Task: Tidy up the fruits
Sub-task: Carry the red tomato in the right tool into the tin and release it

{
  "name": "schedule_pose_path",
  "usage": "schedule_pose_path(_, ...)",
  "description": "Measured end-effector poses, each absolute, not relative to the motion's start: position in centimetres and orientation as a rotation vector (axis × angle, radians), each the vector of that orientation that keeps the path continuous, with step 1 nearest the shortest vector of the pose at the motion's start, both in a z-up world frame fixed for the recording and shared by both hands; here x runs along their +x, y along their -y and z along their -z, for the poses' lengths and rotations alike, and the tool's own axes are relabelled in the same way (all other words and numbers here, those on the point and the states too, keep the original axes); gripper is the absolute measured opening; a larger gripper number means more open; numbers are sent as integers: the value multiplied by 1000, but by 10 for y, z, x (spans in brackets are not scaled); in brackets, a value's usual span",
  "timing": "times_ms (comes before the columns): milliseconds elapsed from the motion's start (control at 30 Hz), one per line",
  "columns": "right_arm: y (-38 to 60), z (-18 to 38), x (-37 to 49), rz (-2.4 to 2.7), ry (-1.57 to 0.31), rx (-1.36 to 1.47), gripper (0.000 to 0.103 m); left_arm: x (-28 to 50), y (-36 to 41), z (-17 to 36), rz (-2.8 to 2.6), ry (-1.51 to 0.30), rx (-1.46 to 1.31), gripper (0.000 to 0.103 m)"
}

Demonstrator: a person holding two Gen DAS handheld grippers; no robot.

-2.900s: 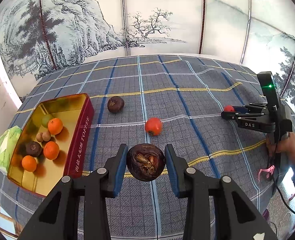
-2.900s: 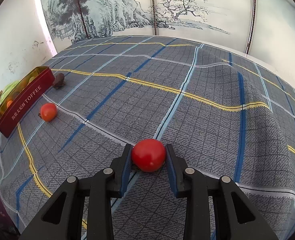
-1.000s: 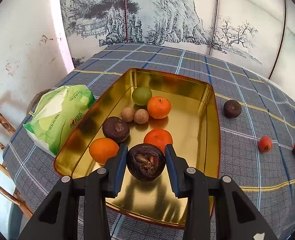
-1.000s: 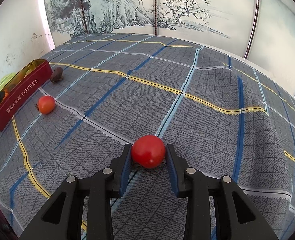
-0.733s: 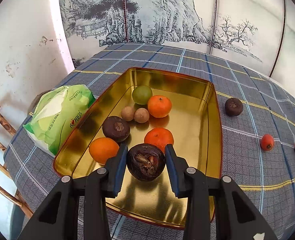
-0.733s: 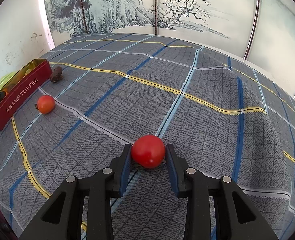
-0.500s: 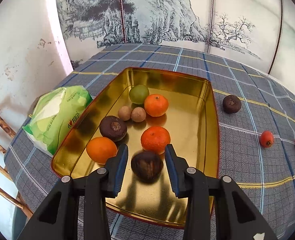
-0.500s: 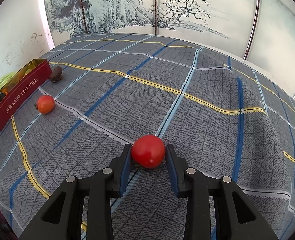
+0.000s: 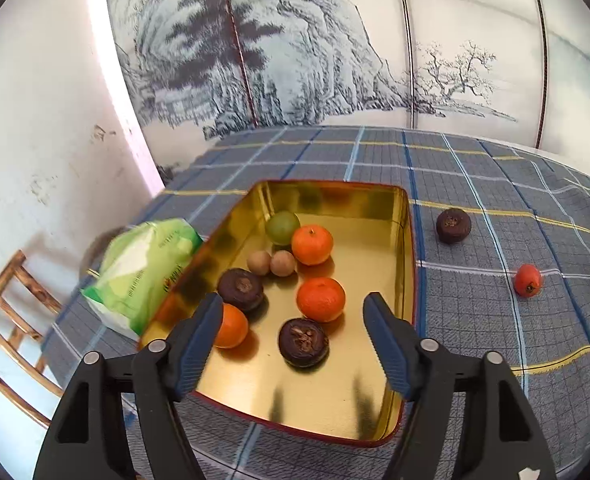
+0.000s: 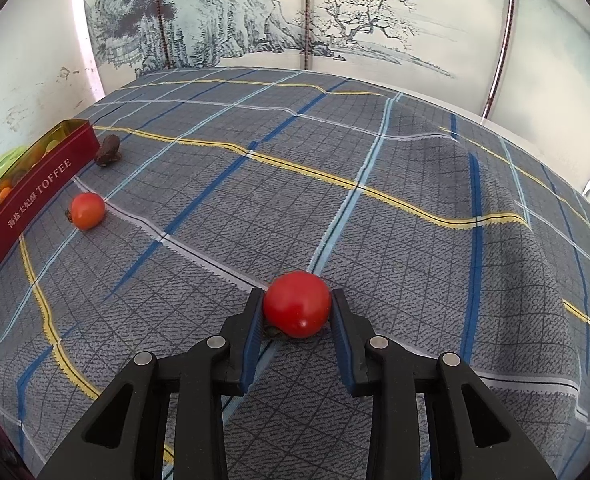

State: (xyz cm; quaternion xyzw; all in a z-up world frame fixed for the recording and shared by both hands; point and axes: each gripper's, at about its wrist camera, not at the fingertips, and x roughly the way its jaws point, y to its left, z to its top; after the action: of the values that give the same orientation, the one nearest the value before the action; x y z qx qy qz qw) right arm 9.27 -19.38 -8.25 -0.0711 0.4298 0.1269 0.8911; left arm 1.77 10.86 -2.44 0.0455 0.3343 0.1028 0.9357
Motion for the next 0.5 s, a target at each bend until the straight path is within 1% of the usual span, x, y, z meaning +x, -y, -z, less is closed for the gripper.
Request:
schedule_pose_path(167, 196, 77, 89, -268, -891, -127, 33, 9, -131, 12, -299, -646, 31, 74)
schedule_pose_path(233, 188, 69, 84, -304, -873, -139, 33, 5, -144, 10, -343, -644, -1, 79)
schedule_pose_path(367, 163, 44, 74, -382, -822, -189, 33, -2, -166, 10, -370, -662, -54, 80)
schedule_pose_path(500, 125, 15, 76, -501, -776, -189, 33, -11, -171, 11, -381, -661, -45, 80)
